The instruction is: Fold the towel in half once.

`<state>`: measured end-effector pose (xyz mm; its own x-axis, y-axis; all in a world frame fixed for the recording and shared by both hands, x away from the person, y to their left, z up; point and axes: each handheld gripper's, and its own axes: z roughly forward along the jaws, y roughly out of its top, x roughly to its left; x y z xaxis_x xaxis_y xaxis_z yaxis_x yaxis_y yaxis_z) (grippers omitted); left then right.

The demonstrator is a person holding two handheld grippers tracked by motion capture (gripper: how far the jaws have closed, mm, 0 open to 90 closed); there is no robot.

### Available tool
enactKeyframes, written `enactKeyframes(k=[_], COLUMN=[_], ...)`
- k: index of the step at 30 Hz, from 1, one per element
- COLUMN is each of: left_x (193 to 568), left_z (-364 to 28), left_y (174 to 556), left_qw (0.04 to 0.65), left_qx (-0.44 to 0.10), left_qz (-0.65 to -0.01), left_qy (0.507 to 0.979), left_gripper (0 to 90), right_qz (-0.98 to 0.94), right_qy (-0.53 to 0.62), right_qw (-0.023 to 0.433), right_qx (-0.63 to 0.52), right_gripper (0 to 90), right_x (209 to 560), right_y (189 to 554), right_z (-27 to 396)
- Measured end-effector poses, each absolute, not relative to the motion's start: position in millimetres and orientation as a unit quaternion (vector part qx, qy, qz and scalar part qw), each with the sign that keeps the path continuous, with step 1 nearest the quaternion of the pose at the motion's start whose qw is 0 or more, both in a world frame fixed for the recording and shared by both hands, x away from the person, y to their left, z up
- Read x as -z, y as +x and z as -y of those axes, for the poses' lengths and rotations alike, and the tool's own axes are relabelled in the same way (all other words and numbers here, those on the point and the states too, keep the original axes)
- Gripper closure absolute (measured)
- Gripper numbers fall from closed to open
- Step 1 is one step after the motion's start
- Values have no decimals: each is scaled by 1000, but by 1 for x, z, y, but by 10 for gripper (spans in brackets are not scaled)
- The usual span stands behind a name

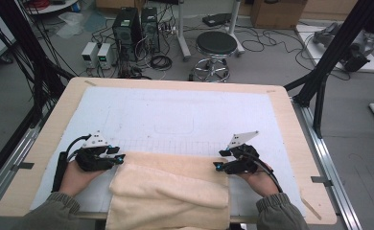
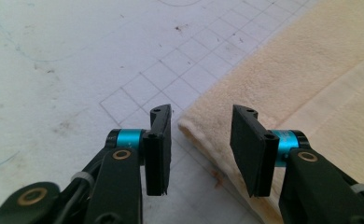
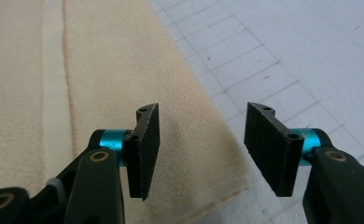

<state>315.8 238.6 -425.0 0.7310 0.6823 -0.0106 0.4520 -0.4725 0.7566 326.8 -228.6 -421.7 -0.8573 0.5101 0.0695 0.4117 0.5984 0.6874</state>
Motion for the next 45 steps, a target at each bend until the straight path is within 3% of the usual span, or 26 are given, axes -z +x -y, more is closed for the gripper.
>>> enactKeyframes(k=[3,5,11,15,19,26,36,38,41,45], left_x=[431,435,433,430,423,400,336,337,347,362], left_z=[-232,-230,-232,-232,-233,-237,-224,-223,-227,-233], left_y=[321,323,322,320,328,366,430,435,437,429], left_qw=[380,372,378,375,381,398,395,387,372,382], left_qx=[-136,-123,-101,-123,-153,-187,-247,-254,-239,-224], left_qz=[-333,-330,-327,-334,-354,-401,-409,-412,-426,-424], left_qy=[852,859,860,856,840,804,785,785,789,790], left_gripper=[533,551,796,852,861,863,862,842,658,628], right_qz=[-896,-898,-896,-901,-895,-881,-851,-850,-846,-857], right_qy=[254,254,241,217,231,243,297,303,315,306], right_qw=[57,45,23,53,59,111,151,150,154,139], right_qx=[-359,-356,-373,-372,-376,-390,-406,-405,-401,-389], right_gripper=[448,520,765,805,807,809,807,743,629,542], right_x=[428,432,435,432,427,392,338,334,339,350], right_y=[329,328,324,321,332,371,446,458,463,454], right_z=[226,226,227,223,222,210,215,215,214,213])
